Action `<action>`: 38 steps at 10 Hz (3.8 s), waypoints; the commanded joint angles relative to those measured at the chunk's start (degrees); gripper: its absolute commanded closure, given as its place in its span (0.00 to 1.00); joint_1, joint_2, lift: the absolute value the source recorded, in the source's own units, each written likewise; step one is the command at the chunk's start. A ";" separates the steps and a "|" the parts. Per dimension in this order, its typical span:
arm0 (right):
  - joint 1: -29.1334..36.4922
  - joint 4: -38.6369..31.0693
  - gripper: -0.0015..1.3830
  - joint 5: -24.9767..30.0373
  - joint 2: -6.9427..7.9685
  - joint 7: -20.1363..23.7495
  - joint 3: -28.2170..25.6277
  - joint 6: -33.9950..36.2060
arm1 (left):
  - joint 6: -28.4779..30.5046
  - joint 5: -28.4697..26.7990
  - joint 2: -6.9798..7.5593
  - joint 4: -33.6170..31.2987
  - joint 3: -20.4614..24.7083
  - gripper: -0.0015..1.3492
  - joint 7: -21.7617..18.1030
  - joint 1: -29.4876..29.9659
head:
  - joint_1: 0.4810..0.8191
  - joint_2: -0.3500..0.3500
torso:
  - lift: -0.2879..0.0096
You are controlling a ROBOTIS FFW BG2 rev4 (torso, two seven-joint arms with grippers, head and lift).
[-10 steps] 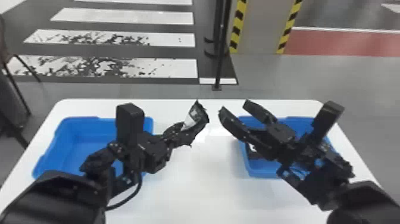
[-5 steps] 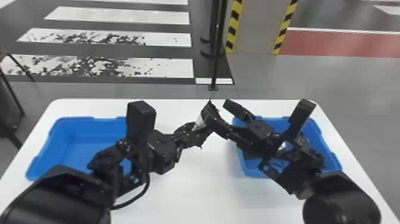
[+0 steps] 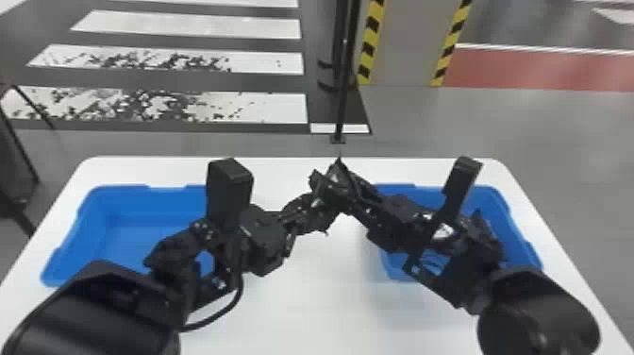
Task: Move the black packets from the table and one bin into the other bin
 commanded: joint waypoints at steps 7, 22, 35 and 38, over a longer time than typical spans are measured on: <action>0.71 -1.85 0.79 -0.66 0.20 -0.02 -4.93 -4.12 | -0.06 1.58 -0.01 0.56 0.80 0.11 0.00 0.27 | 0.63 0.38 | 0.60; 19.83 -14.22 0.09 13.28 5.74 -4.77 -25.95 -11.71 | -24.11 7.86 -3.52 0.84 10.97 0.10 11.16 14.76 | 0.63 0.10 | 0.60; 35.86 -24.21 0.12 15.90 5.39 -14.35 -19.44 -14.95 | -43.94 0.44 -5.72 0.70 15.88 0.10 25.92 26.85 | 0.63 0.45 | 0.60; 35.30 -22.38 0.12 14.42 5.48 -13.64 -19.44 -16.35 | -44.08 0.44 -5.72 0.56 15.88 0.10 26.01 26.71 | 0.63 0.43 | 0.60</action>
